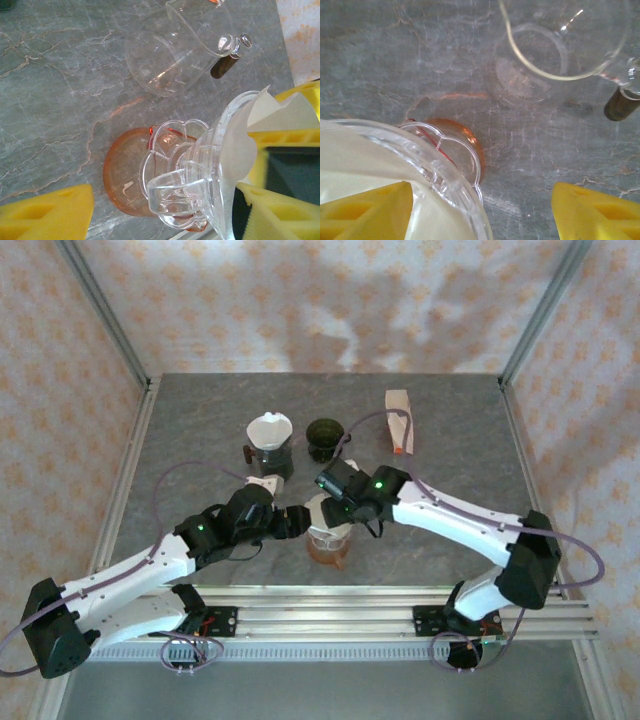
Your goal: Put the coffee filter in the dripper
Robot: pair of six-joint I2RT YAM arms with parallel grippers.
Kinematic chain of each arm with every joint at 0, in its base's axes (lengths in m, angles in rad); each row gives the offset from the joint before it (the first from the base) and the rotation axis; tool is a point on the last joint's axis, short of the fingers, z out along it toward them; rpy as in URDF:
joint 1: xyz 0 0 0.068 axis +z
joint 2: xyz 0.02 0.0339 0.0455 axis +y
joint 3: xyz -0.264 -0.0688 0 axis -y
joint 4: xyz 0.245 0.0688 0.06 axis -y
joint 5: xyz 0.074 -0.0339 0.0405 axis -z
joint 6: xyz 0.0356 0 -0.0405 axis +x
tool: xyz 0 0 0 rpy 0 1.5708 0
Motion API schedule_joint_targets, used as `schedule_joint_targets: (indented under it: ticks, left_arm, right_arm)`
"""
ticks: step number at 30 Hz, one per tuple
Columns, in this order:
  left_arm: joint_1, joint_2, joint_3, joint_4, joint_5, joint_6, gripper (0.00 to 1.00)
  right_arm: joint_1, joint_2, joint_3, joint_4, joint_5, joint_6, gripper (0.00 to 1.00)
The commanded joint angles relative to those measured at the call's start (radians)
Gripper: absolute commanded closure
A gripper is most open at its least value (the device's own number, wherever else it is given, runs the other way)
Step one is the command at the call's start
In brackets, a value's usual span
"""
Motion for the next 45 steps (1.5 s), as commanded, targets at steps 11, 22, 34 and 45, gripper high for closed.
schedule_joint_targets:
  ticks: [11,22,34,45]
  left_arm:
    - [0.009,0.01,-0.009,-0.011,-0.004,-0.004,0.27]
    - [0.007,0.013,-0.017,-0.003,0.004,-0.009,0.27]
    - [0.008,0.01,-0.019,-0.002,-0.003,-0.009,0.27]
    - [0.009,-0.007,0.008,-0.017,-0.013,-0.007,0.23]
  right_arm:
    - [0.005,0.106,-0.033,-0.005,0.02,-0.021,0.27]
    - [0.006,0.071,-0.029,-0.009,0.037,-0.008,0.27]
    - [0.006,-0.165,-0.027,-0.062,0.166,0.062,0.26]
    - [0.005,-0.523,-0.3,0.097,0.242,0.111,0.28]
